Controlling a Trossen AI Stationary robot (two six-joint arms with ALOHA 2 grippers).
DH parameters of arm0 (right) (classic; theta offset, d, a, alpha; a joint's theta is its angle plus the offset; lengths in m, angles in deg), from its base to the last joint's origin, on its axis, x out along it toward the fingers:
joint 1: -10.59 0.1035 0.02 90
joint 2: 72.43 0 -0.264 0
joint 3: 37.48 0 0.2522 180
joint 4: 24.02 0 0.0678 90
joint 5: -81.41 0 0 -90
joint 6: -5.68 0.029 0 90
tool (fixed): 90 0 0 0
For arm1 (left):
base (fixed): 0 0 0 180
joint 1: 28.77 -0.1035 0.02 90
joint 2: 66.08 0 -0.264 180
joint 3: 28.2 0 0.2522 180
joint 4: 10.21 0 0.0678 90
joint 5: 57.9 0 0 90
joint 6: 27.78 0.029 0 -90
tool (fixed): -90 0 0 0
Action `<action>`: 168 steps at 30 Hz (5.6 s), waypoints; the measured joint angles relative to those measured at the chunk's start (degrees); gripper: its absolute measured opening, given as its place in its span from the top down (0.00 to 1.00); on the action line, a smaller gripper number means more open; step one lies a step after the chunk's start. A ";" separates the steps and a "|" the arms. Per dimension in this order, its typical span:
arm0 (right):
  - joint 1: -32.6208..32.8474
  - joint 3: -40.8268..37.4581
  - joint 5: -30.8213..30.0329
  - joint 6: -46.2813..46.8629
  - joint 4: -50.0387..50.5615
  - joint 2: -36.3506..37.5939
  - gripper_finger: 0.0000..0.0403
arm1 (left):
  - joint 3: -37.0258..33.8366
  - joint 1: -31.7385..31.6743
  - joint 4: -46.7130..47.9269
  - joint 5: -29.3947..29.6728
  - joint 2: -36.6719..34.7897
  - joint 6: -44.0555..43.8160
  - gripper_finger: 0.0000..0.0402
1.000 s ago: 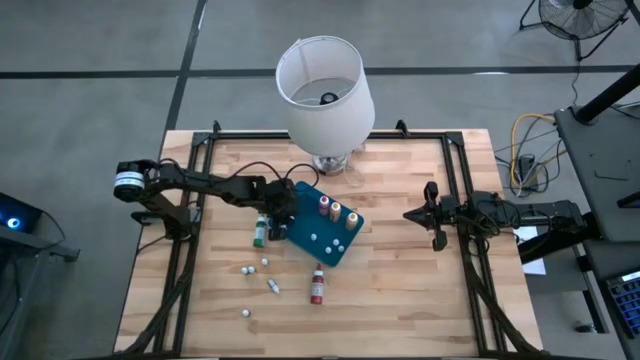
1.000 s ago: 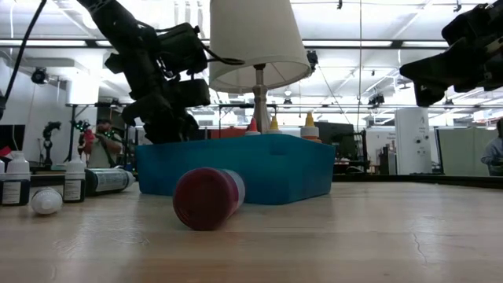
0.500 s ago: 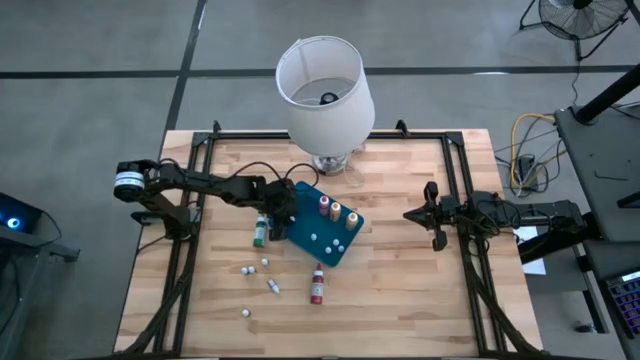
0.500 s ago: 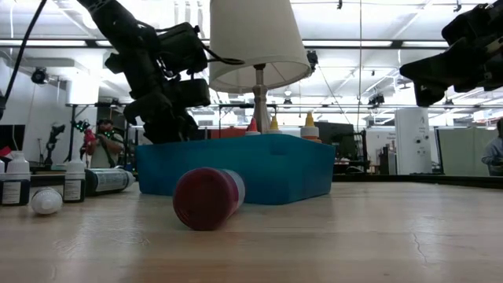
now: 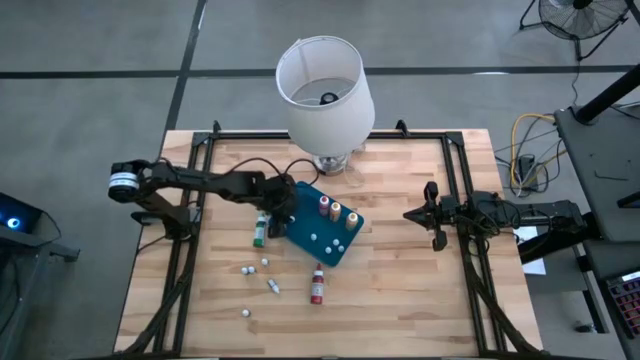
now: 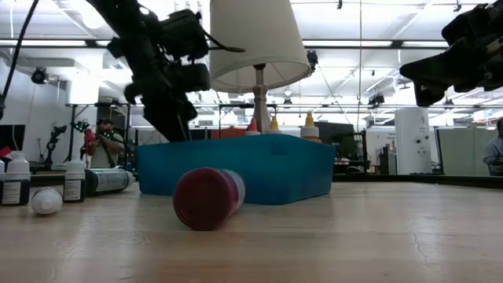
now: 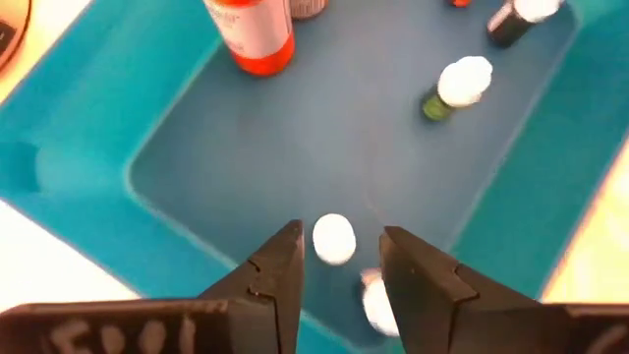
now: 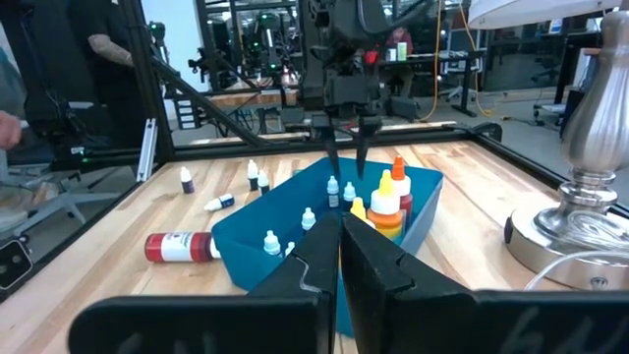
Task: Pick & Place food coloring
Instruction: Put the small blue food coloring bottle into the blue container
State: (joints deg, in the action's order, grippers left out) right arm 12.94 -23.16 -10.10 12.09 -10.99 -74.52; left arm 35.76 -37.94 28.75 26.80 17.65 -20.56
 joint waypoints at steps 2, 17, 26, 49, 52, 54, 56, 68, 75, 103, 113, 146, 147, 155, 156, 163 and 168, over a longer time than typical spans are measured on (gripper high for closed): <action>0.00 0.00 -0.01 0.00 -0.02 0.07 0.98 | 1.09 0.51 2.80 0.07 -0.80 -0.25 0.73; -0.02 0.00 -0.03 -0.01 -0.04 -0.31 0.98 | 7.59 8.34 14.93 0.00 -7.14 -2.09 0.73; -0.01 0.00 0.01 -0.01 -0.02 -0.33 0.98 | 9.06 15.27 16.34 0.13 -8.03 -2.95 0.73; -0.02 0.00 -0.01 0.00 -0.02 -0.33 0.98 | 11.49 33.32 20.49 0.46 -6.95 -7.32 0.73; 0.00 -0.01 0.00 0.00 -0.02 -0.35 0.98 | 11.44 34.69 20.48 0.46 -6.11 -7.17 0.73; -0.02 0.00 0.01 0.00 0.00 -0.33 0.98 | 11.44 35.36 20.33 0.46 -5.35 -6.77 0.73; 0.00 0.00 -0.01 0.00 -0.02 -0.35 0.98 | 11.44 36.11 20.33 0.46 -4.23 -5.97 0.73; -0.01 -0.01 0.01 -0.01 0.00 -0.35 0.98 | 11.40 38.22 16.18 0.46 2.69 -0.12 0.73; 0.00 0.00 0.00 0.00 -0.01 -0.33 0.98 | 11.40 38.11 14.71 1.92 7.35 1.64 0.73; -0.02 -0.02 -0.01 0.00 0.00 -0.35 0.98 | 11.38 37.22 13.14 3.93 16.14 2.21 0.73; 0.00 0.00 -0.01 0.00 -0.02 -0.35 0.98 | 10.33 37.20 12.34 3.91 16.14 1.99 0.73; -0.02 0.00 -0.01 0.00 -0.02 -0.33 0.98 | 8.72 36.44 9.15 3.43 13.38 0.46 0.86; 0.00 0.00 0.00 -0.01 0.00 -0.33 0.98 | 8.49 36.28 7.25 3.43 12.61 -0.09 0.86; -0.01 0.00 -0.01 0.00 0.00 -0.36 0.98 | 7.84 34.61 -0.46 3.32 9.66 -3.23 0.86; -0.02 0.00 -0.01 0.00 -0.02 -0.35 0.98 | 7.81 34.51 -0.97 3.32 9.56 -3.24 0.86; -0.02 0.00 0.01 0.00 0.00 -0.33 0.98 | 6.78 33.86 -9.58 2.27 9.23 -5.87 0.86; 0.00 0.00 0.01 0.00 -0.02 -0.33 0.98 | 3.19 33.76 -19.18 0.48 9.28 -9.11 0.86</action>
State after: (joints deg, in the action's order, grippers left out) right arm 12.94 -23.16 -10.09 12.09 -11.01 -74.85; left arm 38.95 -4.17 9.57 27.28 26.93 -29.67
